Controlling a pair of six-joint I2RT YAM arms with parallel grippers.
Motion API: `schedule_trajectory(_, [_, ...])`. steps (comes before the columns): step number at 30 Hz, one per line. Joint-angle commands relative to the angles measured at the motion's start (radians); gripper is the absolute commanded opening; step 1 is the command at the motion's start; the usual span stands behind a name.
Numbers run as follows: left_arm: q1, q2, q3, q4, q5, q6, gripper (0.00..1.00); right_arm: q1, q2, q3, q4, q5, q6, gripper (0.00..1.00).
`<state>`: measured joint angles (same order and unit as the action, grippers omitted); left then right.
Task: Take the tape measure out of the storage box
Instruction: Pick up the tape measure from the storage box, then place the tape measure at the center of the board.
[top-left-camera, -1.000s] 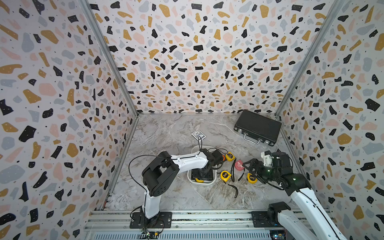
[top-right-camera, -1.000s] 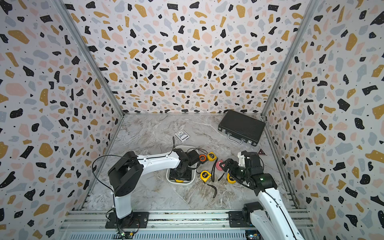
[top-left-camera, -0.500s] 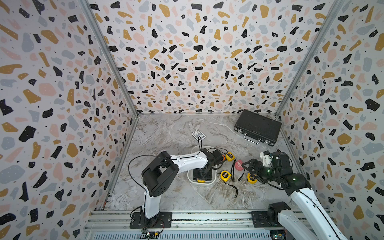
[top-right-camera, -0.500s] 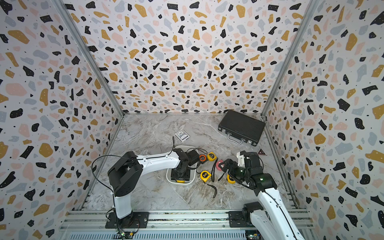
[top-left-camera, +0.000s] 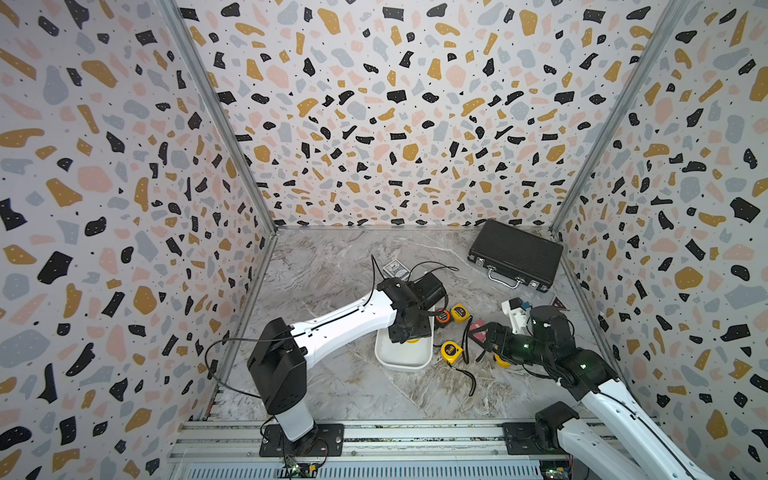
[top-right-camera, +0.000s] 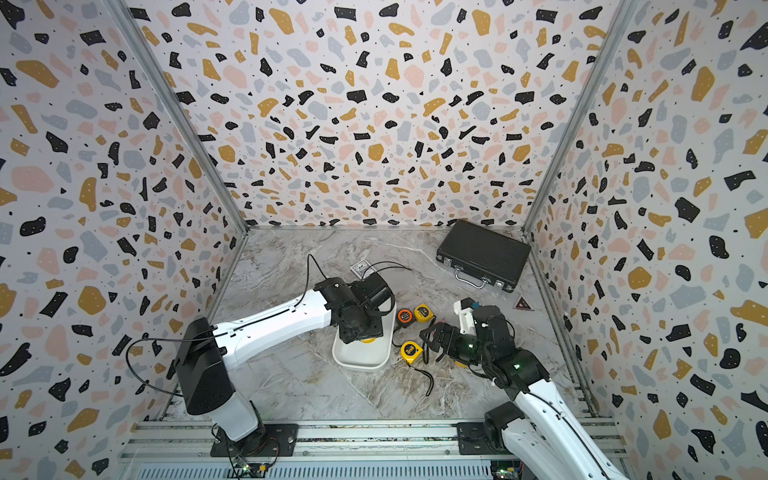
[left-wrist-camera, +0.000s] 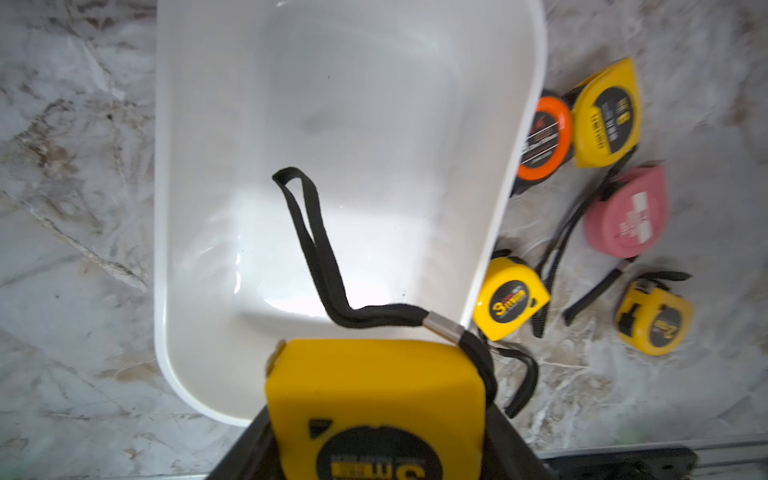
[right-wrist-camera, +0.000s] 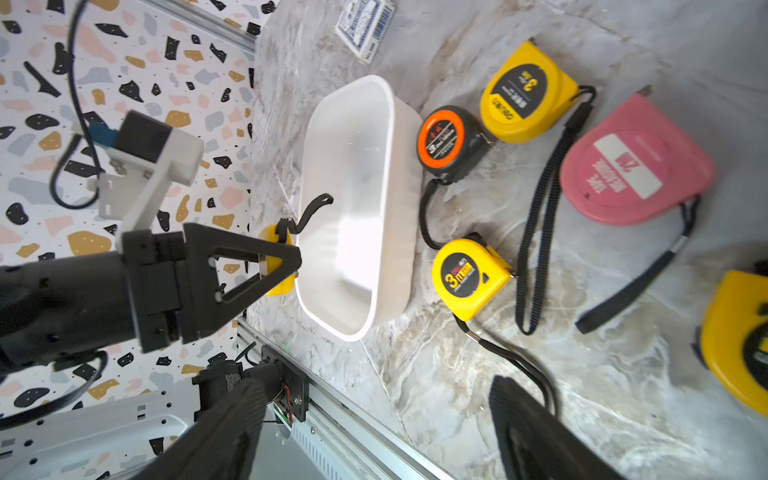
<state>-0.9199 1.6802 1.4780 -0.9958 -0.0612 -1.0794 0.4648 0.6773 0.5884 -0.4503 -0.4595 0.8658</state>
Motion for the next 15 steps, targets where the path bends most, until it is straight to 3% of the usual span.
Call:
schedule_trajectory(1, [0.009,-0.028,0.071,-0.006,0.004,-0.083,0.0,0.066,-0.004,-0.014,0.131,0.073,0.018,0.9])
schedule_trajectory(8, [0.008,0.018,0.201,0.086,0.083,-0.19,0.0,0.201,0.023,-0.039,0.307,0.207,0.025,0.89])
schedule_trajectory(15, [0.0,0.05,0.258,0.139,0.129,-0.272,0.0,0.247,0.057,-0.048,0.441,0.304,0.003,0.88])
